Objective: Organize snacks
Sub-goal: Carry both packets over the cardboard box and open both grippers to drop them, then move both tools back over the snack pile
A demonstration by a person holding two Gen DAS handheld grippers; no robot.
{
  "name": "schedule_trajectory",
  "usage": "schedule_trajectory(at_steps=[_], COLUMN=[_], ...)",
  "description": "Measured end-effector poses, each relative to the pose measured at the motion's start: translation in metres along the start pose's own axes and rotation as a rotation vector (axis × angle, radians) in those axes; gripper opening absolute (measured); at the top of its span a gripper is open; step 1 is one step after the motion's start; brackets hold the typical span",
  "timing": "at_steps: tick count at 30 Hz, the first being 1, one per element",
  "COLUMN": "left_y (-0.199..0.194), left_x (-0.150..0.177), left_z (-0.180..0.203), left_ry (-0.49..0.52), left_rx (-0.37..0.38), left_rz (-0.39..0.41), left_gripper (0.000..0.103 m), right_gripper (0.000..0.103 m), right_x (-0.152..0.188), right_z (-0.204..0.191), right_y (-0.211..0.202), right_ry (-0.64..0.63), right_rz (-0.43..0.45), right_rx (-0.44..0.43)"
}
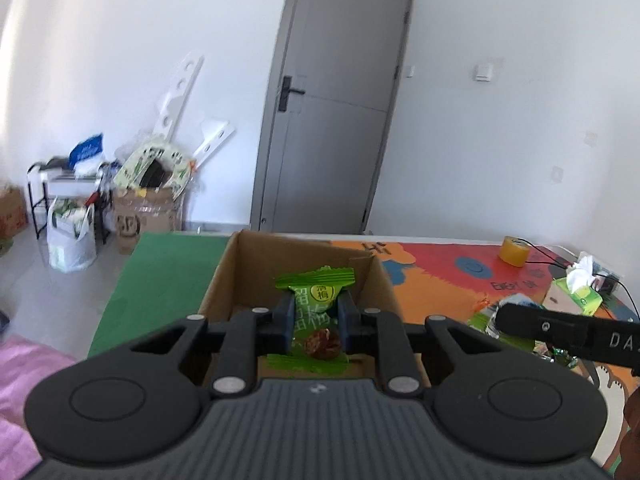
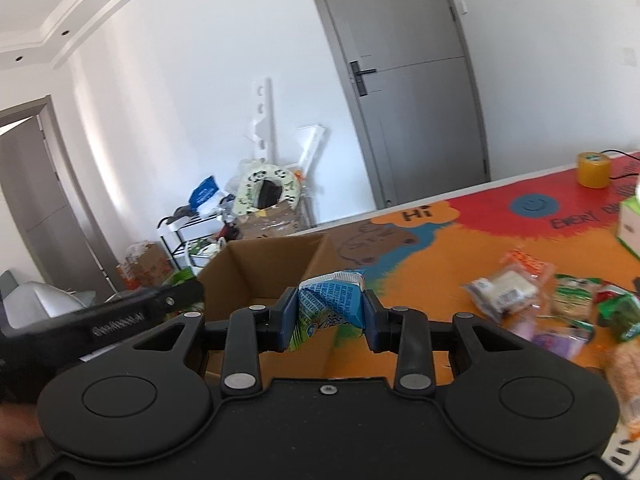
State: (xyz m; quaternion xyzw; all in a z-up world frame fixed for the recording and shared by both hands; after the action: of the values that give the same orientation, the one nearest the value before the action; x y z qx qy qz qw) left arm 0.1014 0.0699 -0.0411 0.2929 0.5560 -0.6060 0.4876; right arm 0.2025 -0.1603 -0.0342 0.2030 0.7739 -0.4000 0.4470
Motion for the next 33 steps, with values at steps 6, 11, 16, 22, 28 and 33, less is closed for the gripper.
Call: schedule_trajectory(at_steps=[6,11,16,22,28,33], left_y=[0.000,-0.005,-0.008,-0.013,-0.017,-0.018], left_x=[0.002,0.000,-0.002,-0.003,-0.003,-0.002], left_z=[-0.013,-0.025,-0.031,-0.030,-0.026,-0.018], left_ry=[-0.021,-0.053,-0.066,-0.084,-0.089,-0.080], left_rx=[-0.025,-0.055,-0.066,-0.077,-0.090,-0.101], left_rz=[-0.014,-0.008,-0.010,0.004,0.000,-0.004], left_gripper=[0.020,0.022,0.032,0.061,0.077,0.079], right_gripper=[0.035,0.035,0.035,0.036,0.048,0.059], right_x=[-0.004,-0.004,-0.004,-0.005,-0.003,-0.001], right_z=[-0.018,-0.034,-0.047,-0.052,-0.041,-0.024], right_y=[0.013,0.025,0.035,0.040,0.039,0.023], right_ry=[-0.015,-0.022,-0.023,-0.016,0.020,0.072], right_rz=[-0.011,-0.026,-0.034,-0.043,-0.061,-0.041], right_rx=[-0.038,-0.074,-0.103,-0.124,-0.145,-0.125])
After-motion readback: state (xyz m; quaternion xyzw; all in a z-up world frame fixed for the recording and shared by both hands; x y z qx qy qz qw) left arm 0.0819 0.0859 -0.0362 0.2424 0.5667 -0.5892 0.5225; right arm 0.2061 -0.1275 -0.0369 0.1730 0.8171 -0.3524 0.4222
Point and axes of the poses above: each gripper's, at about its wrist camera, not at the fingertips, and y roughly the way its jaws point, z to its right, x to its underside, the point moved 1 cm from there along y, roughly the way its jaws point, and after that the axes turned 6 degrees about x, right-handed, at the moved point
